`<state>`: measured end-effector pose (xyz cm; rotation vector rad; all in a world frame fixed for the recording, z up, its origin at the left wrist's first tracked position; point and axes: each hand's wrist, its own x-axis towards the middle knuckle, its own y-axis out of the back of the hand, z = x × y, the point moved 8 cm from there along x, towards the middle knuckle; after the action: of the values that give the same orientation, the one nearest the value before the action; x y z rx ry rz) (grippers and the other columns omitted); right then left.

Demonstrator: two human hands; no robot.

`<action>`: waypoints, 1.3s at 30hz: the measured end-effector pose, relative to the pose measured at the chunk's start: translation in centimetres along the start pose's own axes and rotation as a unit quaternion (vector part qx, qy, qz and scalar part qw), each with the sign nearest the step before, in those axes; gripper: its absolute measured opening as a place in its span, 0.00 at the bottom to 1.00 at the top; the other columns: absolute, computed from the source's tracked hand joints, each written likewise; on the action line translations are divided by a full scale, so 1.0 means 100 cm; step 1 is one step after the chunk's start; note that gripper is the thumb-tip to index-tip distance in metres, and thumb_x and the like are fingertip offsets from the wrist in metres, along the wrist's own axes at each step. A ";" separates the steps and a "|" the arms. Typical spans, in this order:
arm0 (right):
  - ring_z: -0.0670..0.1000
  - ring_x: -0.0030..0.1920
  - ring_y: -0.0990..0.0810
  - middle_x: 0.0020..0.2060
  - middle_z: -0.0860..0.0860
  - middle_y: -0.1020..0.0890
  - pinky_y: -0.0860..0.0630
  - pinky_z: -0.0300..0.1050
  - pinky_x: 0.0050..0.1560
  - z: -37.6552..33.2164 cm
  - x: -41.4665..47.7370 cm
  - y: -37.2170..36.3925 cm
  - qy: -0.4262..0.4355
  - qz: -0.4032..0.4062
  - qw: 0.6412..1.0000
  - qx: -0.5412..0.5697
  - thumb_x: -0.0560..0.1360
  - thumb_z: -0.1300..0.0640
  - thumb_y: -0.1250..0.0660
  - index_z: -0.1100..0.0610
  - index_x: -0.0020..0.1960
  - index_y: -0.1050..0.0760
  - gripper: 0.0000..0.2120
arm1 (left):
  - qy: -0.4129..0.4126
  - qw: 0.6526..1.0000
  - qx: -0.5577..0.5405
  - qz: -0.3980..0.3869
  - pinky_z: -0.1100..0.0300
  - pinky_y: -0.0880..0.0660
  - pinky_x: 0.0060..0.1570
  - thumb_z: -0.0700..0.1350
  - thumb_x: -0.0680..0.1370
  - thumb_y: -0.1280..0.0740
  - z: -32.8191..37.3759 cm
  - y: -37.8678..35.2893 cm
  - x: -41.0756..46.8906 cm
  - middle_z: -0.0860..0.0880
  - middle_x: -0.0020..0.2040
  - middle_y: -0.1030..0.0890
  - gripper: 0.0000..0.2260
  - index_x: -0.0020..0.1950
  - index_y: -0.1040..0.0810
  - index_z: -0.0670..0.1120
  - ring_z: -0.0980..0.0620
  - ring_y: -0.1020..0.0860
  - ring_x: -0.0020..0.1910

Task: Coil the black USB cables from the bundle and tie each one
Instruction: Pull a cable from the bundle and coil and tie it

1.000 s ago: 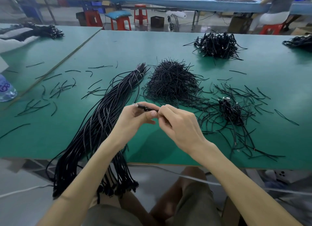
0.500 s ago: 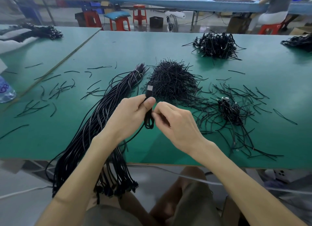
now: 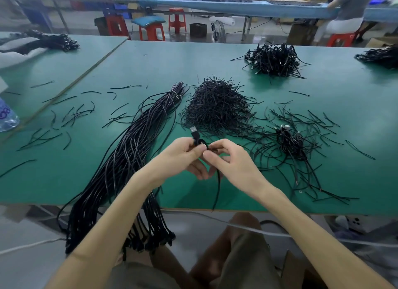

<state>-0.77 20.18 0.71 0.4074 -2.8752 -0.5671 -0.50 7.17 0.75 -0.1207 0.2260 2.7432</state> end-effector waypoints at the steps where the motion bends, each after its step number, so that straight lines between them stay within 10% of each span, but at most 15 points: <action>1: 0.51 0.38 0.15 0.46 0.49 0.16 0.21 0.46 0.40 0.005 -0.001 0.001 -0.008 -0.003 1.000 0.003 0.79 0.51 0.29 0.54 0.55 0.23 0.09 | 0.004 1.000 -0.001 -0.011 0.55 0.18 0.36 0.41 0.87 0.42 -0.003 -0.003 0.001 0.43 0.41 0.15 0.11 0.56 0.24 0.34 0.44 0.16 0.34; 5: 0.47 0.32 0.17 0.39 0.47 0.16 0.23 0.38 0.36 0.014 0.000 0.028 -0.006 0.057 0.997 -0.041 0.78 0.59 0.28 0.54 0.51 0.21 0.04 | 0.056 0.986 0.145 0.060 0.55 0.19 0.34 0.48 0.86 0.38 -0.025 0.015 0.009 0.49 0.44 0.13 0.11 0.59 0.24 0.41 0.45 0.15 0.34; 11: 0.48 0.51 0.20 0.51 0.51 0.20 0.27 0.34 0.53 0.031 0.020 0.117 -0.018 0.228 0.949 -0.218 0.81 0.62 0.34 0.60 0.60 0.23 0.08 | 0.032 0.840 0.450 0.301 0.51 0.23 0.49 0.47 0.85 0.38 -0.016 0.088 -0.005 0.45 0.54 0.20 0.09 0.60 0.23 0.43 0.47 0.22 0.50; 20: 0.61 0.65 0.34 0.63 0.62 0.29 0.38 0.51 0.67 0.088 0.018 0.150 -0.113 0.271 0.865 -0.406 0.82 0.66 0.38 0.64 0.66 0.26 0.13 | 0.145 0.707 0.629 0.288 0.50 0.29 0.60 0.49 0.84 0.37 -0.039 0.107 -0.006 0.37 0.63 0.25 0.15 0.64 0.28 0.38 0.39 0.28 0.61; 39: 0.59 0.64 0.33 0.61 0.57 0.29 0.38 0.56 0.64 0.042 0.009 0.096 0.012 0.236 0.857 -0.458 0.79 0.63 0.34 0.59 0.65 0.25 0.15 | 0.118 0.700 0.634 0.306 0.49 0.29 0.56 0.47 0.84 0.37 -0.037 0.100 -0.003 0.39 0.61 0.27 0.11 0.60 0.27 0.41 0.40 0.26 0.58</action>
<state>-4.83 29.87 0.73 -0.4219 -2.1651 -1.6326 -3.87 -2.74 -1.46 0.0048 2.4741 2.3852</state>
